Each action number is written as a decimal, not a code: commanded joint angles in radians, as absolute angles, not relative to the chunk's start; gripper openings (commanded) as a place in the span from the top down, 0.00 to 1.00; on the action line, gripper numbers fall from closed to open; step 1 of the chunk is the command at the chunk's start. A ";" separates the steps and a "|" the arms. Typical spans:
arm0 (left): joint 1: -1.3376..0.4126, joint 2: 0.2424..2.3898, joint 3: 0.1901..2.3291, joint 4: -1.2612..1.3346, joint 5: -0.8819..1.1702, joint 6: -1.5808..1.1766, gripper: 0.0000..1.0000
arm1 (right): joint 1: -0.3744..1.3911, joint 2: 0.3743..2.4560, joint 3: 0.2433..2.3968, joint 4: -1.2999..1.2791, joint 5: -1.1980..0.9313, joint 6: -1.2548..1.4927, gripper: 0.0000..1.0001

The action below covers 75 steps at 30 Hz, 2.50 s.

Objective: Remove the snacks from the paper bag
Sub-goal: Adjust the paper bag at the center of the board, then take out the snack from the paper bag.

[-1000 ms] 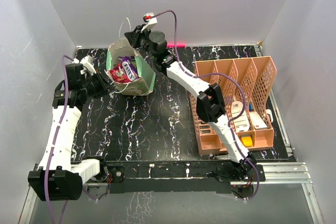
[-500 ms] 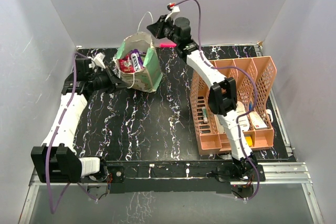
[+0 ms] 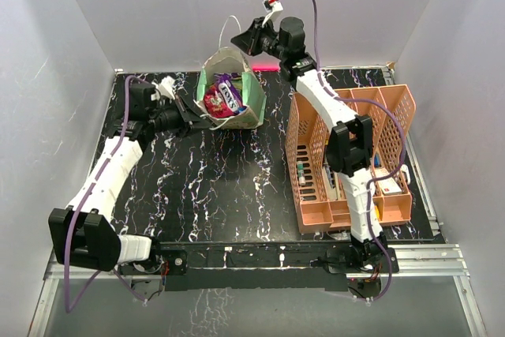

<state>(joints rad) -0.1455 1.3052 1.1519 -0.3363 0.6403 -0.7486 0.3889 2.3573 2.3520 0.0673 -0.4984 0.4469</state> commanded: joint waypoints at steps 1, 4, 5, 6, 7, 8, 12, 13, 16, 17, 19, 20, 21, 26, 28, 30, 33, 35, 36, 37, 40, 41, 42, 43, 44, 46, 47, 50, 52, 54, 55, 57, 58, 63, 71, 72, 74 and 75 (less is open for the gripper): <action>-0.151 1.247 1.068 -0.377 0.673 -0.746 0.96 | 0.423 2.117 2.195 0.239 -0.581 0.453 0.93; -0.152 1.229 1.014 -0.389 0.686 -0.730 0.94 | 0.465 2.058 2.086 0.238 -0.583 0.432 0.93; -0.152 1.224 0.999 -0.395 0.693 -0.726 0.93 | 0.480 2.042 2.046 0.235 -0.578 0.427 0.93; -0.153 1.214 0.987 -0.404 0.695 -0.721 0.93 | 0.491 2.026 2.015 0.235 -0.571 0.426 0.93; -0.153 1.204 0.972 -0.412 0.694 -0.716 0.93 | 0.499 2.014 1.988 0.236 -0.566 0.429 0.93; -0.153 1.187 0.958 -0.422 0.689 -0.710 0.91 | 0.508 2.003 1.964 0.236 -0.562 0.431 0.93; -0.153 1.112 0.945 -0.519 0.621 -0.649 0.81 | 0.542 1.954 1.869 0.244 -0.530 0.449 0.93; -0.153 1.087 0.948 -0.552 0.593 -0.629 0.78 | 0.550 1.942 1.849 0.250 -0.526 0.451 0.93; -0.153 1.037 0.972 -0.641 0.520 -0.566 0.61 | 0.578 1.906 1.807 0.240 -0.496 0.436 0.93; -0.153 1.024 0.987 -0.670 0.500 -0.544 0.52 | 0.581 1.898 1.797 0.236 -0.487 0.437 0.93; -0.153 1.002 1.027 -0.716 0.463 -0.504 0.37 | 0.583 1.884 1.782 0.231 -0.472 0.447 0.93; -0.153 0.994 1.049 -0.726 0.463 -0.483 0.31 | 0.583 1.878 1.776 0.228 -0.461 0.450 0.93; -0.154 0.988 1.079 -0.725 0.470 -0.461 0.28 | 0.583 1.875 1.776 0.223 -0.455 0.451 0.93; -0.165 0.994 1.143 -0.589 0.563 -0.365 0.26 | 0.582 1.891 1.825 0.170 -0.448 0.445 0.93; -0.179 1.022 1.168 -0.522 0.580 -0.337 0.27 | 0.582 1.898 1.841 0.157 -0.449 0.444 0.93; -0.204 1.041 1.171 -0.413 0.581 -0.312 0.28 | 0.582 1.901 1.849 0.148 -0.452 0.444 0.93; -0.245 1.059 1.124 -0.177 0.611 -0.224 0.27 | 0.582 1.902 1.846 0.148 -0.458 0.442 0.93; -0.272 1.063 1.058 0.002 0.628 -0.134 0.25 | 0.582 1.904 1.845 0.149 -0.458 0.442 0.93; -0.289 1.067 1.042 0.046 0.622 -0.059 0.24 | 0.582 1.906 1.849 0.150 -0.462 0.441 0.93; -0.307 1.077 1.045 0.052 0.615 0.033 0.23 | 0.581 1.909 1.854 0.150 -0.468 0.437 0.93; -0.334 1.141 1.114 -0.027 0.607 0.329 0.23 | 0.580 1.916 1.871 0.138 -0.487 0.421 0.93; -0.337 1.173 1.157 -0.122 0.611 0.471 0.26 | 0.579 1.917 1.873 0.137 -0.491 0.417 0.93; -0.338 1.202 1.182 -0.170 0.596 0.545 0.30 | 0.577 1.917 1.873 0.137 -0.494 0.414 0.93; -0.339 1.223 1.190 -0.191 0.562 0.617 0.37 | 0.575 1.917 1.873 0.138 -0.501 0.411 0.93; -0.339 1.239 1.186 -0.202 0.534 0.682 0.41 | 0.573 1.916 1.871 0.140 -0.508 0.410 0.93; -0.340 1.262 1.177 -0.210 0.516 0.779 0.41 | 0.565 1.913 1.862 0.145 -0.523 0.406 0.93; -0.338 1.272 1.175 -0.193 0.501 0.802 0.39 | 0.561 1.912 1.860 0.148 -0.530 0.403 0.93; -0.338 1.287 1.164 -0.140 0.489 0.850 0.36 | 0.545 1.914 1.856 0.157 -0.558 0.405 0.93; -0.338 1.325 1.167 -0.128 0.494 0.885 0.36 | 0.535 1.917 1.857 0.168 -0.578 0.417 0.93; -0.337 1.361 1.168 -0.118 0.479 0.907 0.38 | 0.532 1.918 1.854 0.185 -0.596 0.426 0.93; -0.338 1.387 1.167 -0.113 0.463 0.924 0.40 | 0.532 1.919 1.854 0.190 -0.600 0.426 0.93; -0.338 1.415 1.150 -0.086 0.427 0.947 0.40 | 0.530 1.920 1.854 0.197 -0.605 0.426 0.93; -0.337 1.418 1.131 -0.055 0.411 0.950 0.40 | 0.530 1.922 1.855 0.199 -0.609 0.425 0.93; -0.333 1.466 1.111 0.005 0.387 0.985 0.38 | 0.526 1.925 1.859 0.202 -0.618 0.426 0.93; -0.333 1.513 1.101 0.050 0.444 0.973 0.49 | 0.526 1.931 1.855 0.217 -0.611 0.442 0.93; -0.333 1.515 1.104 0.027 0.450 0.976 0.49 | 0.526 1.931 1.854 0.216 -0.608 0.441 0.93; -0.334 1.524 1.117 -0.028 0.455 0.993 0.49 | 0.526 1.931 1.854 0.215 -0.603 0.441 0.93; -0.334 1.524 1.118 -0.043 0.458 0.994 0.48 | 0.526 1.930 1.855 0.214 -0.602 0.442 0.93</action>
<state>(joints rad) -0.3359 1.5211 1.1084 0.0101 0.3901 0.9668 0.5270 1.9568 1.8008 0.0853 -0.5972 0.4217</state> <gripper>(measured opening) 0.513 0.078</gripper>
